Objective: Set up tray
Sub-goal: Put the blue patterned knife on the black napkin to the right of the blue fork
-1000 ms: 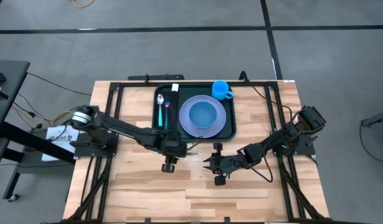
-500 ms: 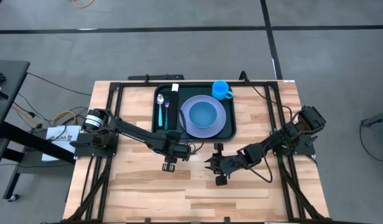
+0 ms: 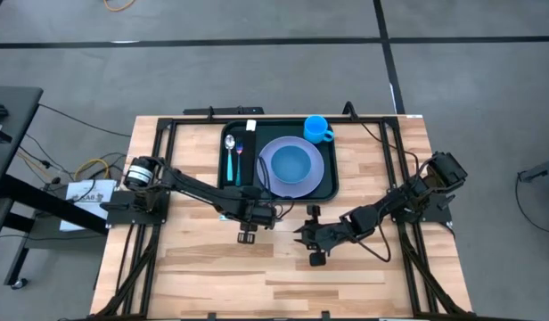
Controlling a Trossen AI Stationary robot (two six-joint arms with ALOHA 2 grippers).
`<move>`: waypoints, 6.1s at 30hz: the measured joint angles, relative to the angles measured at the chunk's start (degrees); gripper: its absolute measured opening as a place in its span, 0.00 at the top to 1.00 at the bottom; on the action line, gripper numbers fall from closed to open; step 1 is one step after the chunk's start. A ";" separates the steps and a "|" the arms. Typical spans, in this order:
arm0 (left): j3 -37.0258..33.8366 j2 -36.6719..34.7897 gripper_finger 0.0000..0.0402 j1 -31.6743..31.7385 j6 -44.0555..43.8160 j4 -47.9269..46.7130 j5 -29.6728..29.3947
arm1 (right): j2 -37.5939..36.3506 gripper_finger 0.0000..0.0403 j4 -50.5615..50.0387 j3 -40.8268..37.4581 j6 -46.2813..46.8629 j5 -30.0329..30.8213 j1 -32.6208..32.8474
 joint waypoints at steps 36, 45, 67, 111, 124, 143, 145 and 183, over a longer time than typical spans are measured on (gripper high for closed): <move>-3.29 -0.03 0.64 0.68 -0.92 1.03 1.06 | -0.02 0.75 -2.19 -0.02 -0.08 0.00 0.50; -3.37 0.04 0.64 1.32 -0.96 1.79 2.70 | -0.02 0.75 -2.19 -0.02 -0.09 0.00 0.48; -3.32 0.22 0.97 1.92 -7.91 1.24 7.83 | -0.02 0.75 -2.19 -0.02 -0.08 0.01 0.48; 13.38 0.37 0.99 -4.57 -25.54 -26.70 6.87 | -9.54 0.75 -10.06 0.00 -1.55 0.71 7.85; 22.43 -4.99 0.99 -5.09 -31.44 -35.41 -0.65 | -13.62 0.75 -18.97 0.00 6.95 0.68 8.37; 22.49 -19.76 0.99 9.77 -52.17 -37.73 -20.98 | -13.49 0.75 -18.42 0.00 7.01 0.68 8.20; 22.49 -18.60 0.99 13.20 -52.06 -36.65 -20.05 | -13.49 0.75 -18.40 0.00 6.99 0.68 8.20; 22.43 4.43 0.99 36.92 -46.41 -17.96 -2.87 | -13.51 0.75 -18.46 0.00 6.97 0.66 5.97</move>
